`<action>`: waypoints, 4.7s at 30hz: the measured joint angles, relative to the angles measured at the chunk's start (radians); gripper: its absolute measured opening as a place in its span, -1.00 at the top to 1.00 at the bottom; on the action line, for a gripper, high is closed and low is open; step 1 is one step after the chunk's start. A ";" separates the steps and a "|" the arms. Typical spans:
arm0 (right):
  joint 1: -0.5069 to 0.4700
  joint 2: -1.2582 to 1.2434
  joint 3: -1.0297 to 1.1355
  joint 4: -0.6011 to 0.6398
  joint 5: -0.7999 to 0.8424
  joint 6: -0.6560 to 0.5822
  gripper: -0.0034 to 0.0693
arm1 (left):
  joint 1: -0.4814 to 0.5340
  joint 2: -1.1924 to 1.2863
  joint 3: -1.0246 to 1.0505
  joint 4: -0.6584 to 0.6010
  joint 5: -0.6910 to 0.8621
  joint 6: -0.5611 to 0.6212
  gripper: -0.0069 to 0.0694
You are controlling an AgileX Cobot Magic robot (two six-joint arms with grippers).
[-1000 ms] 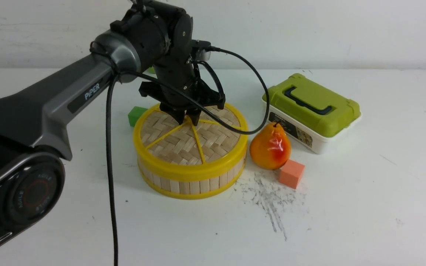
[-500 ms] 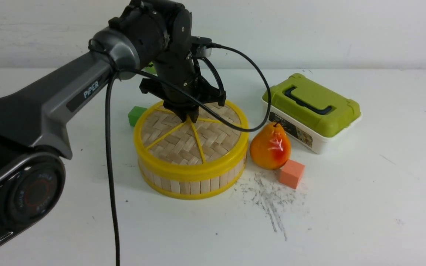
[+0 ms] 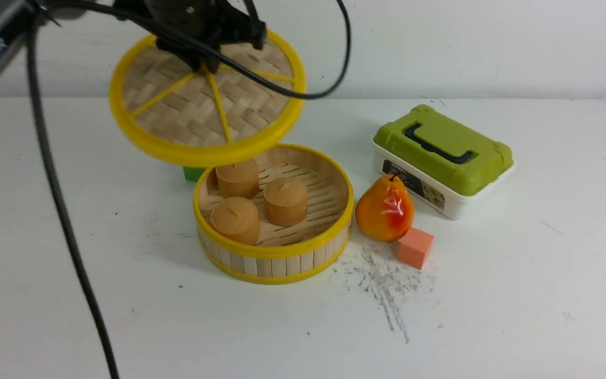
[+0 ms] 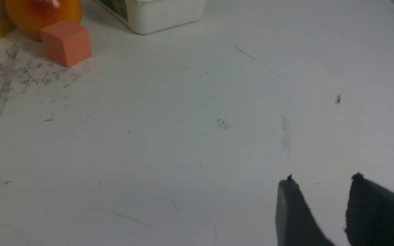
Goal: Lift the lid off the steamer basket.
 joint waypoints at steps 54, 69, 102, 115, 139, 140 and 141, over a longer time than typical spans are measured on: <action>0.000 0.000 0.000 0.000 0.000 0.000 0.25 | 0.375 -0.496 0.656 -0.399 -0.360 0.137 0.85; 0.000 0.000 0.000 0.000 0.000 0.000 0.25 | 0.375 -1.225 1.301 -0.464 -0.695 0.237 0.85; 0.000 0.000 0.000 0.000 0.000 0.000 0.25 | 0.292 -1.551 2.074 -0.502 -1.026 0.439 0.85; 0.000 0.000 0.000 0.000 0.000 0.000 0.25 | 0.287 -2.007 2.324 -0.337 -0.940 0.156 0.85; 0.000 0.000 0.000 0.000 0.000 0.000 0.25 | 0.287 -2.007 2.327 -0.227 -0.848 0.113 0.85; 0.000 0.000 0.000 0.000 0.000 0.000 0.25 | 0.287 -2.007 2.327 -0.227 -0.848 0.113 0.85; 0.000 0.000 0.000 0.000 0.000 0.000 0.25 | 0.287 -2.007 2.327 -0.227 -0.848 0.113 0.85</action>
